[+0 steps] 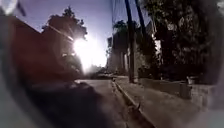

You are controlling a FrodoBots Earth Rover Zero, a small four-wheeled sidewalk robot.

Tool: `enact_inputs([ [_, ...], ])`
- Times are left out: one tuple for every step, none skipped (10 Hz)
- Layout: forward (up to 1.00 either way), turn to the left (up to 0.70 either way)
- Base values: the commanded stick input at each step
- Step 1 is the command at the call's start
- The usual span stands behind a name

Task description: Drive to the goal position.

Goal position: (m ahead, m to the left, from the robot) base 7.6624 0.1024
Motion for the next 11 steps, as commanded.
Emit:
enact_inputs([
  [0.85,0.15],
  [0.85,0.15],
  [0.85,0.04],
  [0.85,0.00],
  [0.85,0.00],
  [0.85,0.00],
  [0.85,0.00],
  [0.85,0.00],
  [0.85,0.00],
  [0.85,0.00],
  [0.85,0.00],
])
